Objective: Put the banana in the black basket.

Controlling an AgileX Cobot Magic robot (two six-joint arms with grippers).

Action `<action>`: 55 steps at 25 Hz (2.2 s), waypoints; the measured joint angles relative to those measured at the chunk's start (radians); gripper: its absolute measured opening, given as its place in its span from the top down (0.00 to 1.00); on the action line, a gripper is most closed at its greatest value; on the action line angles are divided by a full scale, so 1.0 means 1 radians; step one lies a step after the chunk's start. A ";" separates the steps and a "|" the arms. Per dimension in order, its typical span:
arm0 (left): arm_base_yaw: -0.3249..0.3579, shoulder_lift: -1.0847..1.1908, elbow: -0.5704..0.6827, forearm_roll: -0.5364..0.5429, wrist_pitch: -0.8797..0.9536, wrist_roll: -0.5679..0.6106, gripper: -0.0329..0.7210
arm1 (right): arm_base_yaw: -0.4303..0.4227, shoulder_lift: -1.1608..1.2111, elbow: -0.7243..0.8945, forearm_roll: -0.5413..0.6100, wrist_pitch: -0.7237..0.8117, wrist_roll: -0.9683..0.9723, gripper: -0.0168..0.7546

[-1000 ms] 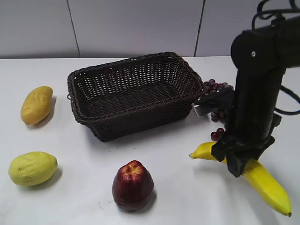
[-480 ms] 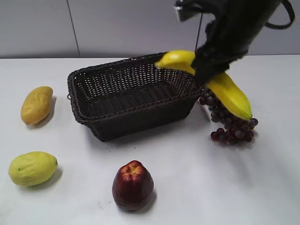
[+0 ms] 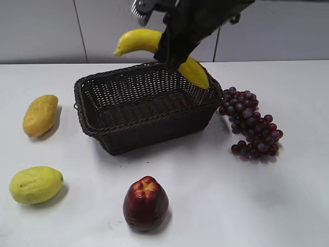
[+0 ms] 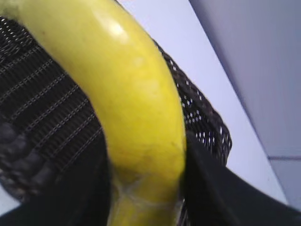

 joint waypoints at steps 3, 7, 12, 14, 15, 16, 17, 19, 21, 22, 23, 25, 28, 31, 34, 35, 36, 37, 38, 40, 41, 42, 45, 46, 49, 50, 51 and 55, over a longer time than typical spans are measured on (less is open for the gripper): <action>0.000 0.000 0.000 0.000 0.000 0.000 0.32 | 0.012 0.077 -0.001 0.001 -0.114 -0.104 0.53; 0.000 0.000 0.000 0.000 0.000 0.000 0.32 | 0.015 0.170 -0.001 0.002 -0.197 -0.139 0.53; 0.000 0.000 0.000 0.000 0.000 0.000 0.32 | 0.019 0.241 -0.001 0.006 -0.211 -0.145 0.51; 0.000 0.000 0.000 0.000 0.000 0.000 0.32 | 0.021 0.251 -0.001 0.028 -0.214 -0.146 0.40; 0.000 0.000 0.000 0.000 0.000 0.000 0.32 | 0.022 0.252 -0.001 0.041 -0.218 -0.146 0.32; 0.000 0.000 0.000 0.000 0.000 0.000 0.32 | 0.022 0.252 -0.001 0.049 -0.223 -0.146 0.26; 0.000 0.000 0.000 0.000 0.000 0.000 0.32 | 0.022 0.252 -0.001 0.054 -0.228 -0.146 0.19; 0.000 0.000 0.000 0.000 0.000 0.000 0.32 | 0.022 0.252 -0.001 0.073 -0.232 -0.145 0.14; 0.000 0.000 0.000 0.000 0.000 0.000 0.32 | 0.022 0.247 -0.001 0.099 -0.221 -0.129 0.14; 0.000 0.000 0.000 0.000 0.000 0.000 0.32 | 0.022 0.237 -0.001 0.107 -0.207 -0.104 0.14; 0.000 0.000 0.000 0.000 0.000 0.000 0.32 | 0.022 0.227 -0.001 0.112 -0.192 -0.073 0.14; 0.000 0.000 0.000 0.000 0.000 0.000 0.32 | 0.022 0.187 -0.001 0.117 -0.143 0.016 0.15; 0.000 0.000 0.000 0.000 0.000 0.000 0.32 | 0.022 0.117 -0.001 0.116 -0.037 0.146 0.16; 0.000 0.000 0.000 0.000 0.000 0.000 0.32 | 0.022 0.042 -0.001 0.094 0.110 0.286 0.17; 0.000 0.000 0.000 0.000 0.000 0.000 0.32 | 0.022 -0.036 -0.001 0.054 0.278 0.415 0.18; 0.000 0.000 0.000 0.000 0.000 0.000 0.32 | 0.022 -0.064 -0.001 0.034 0.338 0.461 0.18; 0.000 0.000 0.000 0.000 0.000 0.000 0.32 | 0.022 -0.090 -0.001 0.008 0.393 0.504 0.18; 0.000 0.000 0.000 0.000 0.000 0.000 0.32 | 0.022 -0.112 -0.001 -0.015 0.436 0.558 0.18; 0.000 0.000 0.000 0.000 0.000 0.000 0.32 | 0.022 -0.136 -0.001 -0.045 0.483 0.605 0.18; 0.000 0.000 0.000 0.000 0.000 0.000 0.32 | 0.022 -0.185 0.001 -0.097 0.546 0.673 0.18; 0.000 0.000 0.000 0.000 0.000 0.000 0.32 | 0.022 -0.205 0.006 -0.125 0.565 0.704 0.18; 0.000 0.000 0.000 0.000 0.000 0.000 0.32 | 0.022 -0.230 0.017 -0.152 0.576 0.728 0.18; 0.000 0.000 0.000 0.000 0.000 0.000 0.32 | 0.021 -0.300 0.068 -0.211 0.604 0.772 0.19; 0.000 0.000 0.000 0.000 0.000 0.000 0.32 | 0.018 -0.327 0.096 -0.217 0.610 0.784 0.19; 0.000 0.000 0.000 0.000 0.000 0.000 0.32 | 0.006 -0.407 0.202 -0.230 0.611 0.824 0.20; 0.000 0.000 0.000 0.000 0.000 0.000 0.32 | 0.006 -0.436 0.247 -0.232 0.610 0.836 0.20; 0.000 0.000 0.000 0.000 0.000 0.000 0.32 | 0.004 -0.459 0.285 -0.232 0.610 0.850 0.20; 0.000 0.000 0.000 0.000 0.000 0.000 0.32 | 0.004 -0.577 0.466 -0.229 0.582 0.907 0.21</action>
